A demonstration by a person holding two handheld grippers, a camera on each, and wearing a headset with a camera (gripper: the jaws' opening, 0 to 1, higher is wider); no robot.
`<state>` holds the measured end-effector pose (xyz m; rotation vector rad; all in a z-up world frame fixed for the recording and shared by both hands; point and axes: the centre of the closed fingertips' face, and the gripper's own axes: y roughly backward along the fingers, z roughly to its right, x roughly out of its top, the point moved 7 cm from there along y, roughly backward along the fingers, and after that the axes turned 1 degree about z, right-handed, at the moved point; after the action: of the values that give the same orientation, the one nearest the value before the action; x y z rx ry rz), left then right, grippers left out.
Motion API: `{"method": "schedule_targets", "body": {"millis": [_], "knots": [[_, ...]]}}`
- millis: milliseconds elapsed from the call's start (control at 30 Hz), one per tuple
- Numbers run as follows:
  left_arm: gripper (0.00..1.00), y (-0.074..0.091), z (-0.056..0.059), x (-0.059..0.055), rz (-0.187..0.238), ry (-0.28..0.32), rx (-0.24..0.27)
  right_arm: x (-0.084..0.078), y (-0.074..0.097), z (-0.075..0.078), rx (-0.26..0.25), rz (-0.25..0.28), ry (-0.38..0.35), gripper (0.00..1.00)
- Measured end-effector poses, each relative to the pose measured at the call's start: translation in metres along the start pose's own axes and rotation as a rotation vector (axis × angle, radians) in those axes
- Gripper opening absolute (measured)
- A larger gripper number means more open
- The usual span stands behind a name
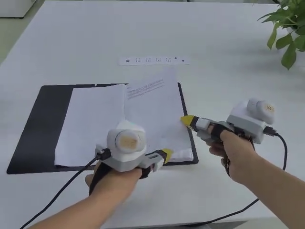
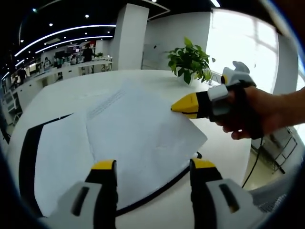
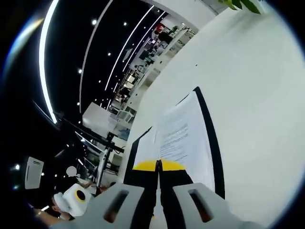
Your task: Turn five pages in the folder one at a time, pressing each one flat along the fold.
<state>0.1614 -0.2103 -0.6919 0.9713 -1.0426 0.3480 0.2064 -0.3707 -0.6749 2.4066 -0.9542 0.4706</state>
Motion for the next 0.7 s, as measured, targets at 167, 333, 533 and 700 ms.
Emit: {"method": "schedule_targets", "body": {"millis": [167, 333, 533, 700], "knots": [[0.62, 0.024, -0.01, 0.003, 0.027, -0.027, 0.007, -0.002, 0.001, -0.02, -0.006, 0.032, -0.045, 0.0], [0.62, 0.05, -0.026, 0.006, 0.041, -0.039, 0.024, -0.006, 0.0, -0.041, -0.015, 0.048, -0.043, 0.0], [0.63, 0.083, -0.053, 0.012, 0.069, -0.047, 0.058, -0.012, -0.005, -0.075, -0.007, 0.066, -0.053, 0.0], [0.63, 0.108, -0.073, 0.017, 0.1, -0.04, 0.092, -0.011, -0.02, -0.097, 0.046, 0.075, -0.069, 0.0]]}}
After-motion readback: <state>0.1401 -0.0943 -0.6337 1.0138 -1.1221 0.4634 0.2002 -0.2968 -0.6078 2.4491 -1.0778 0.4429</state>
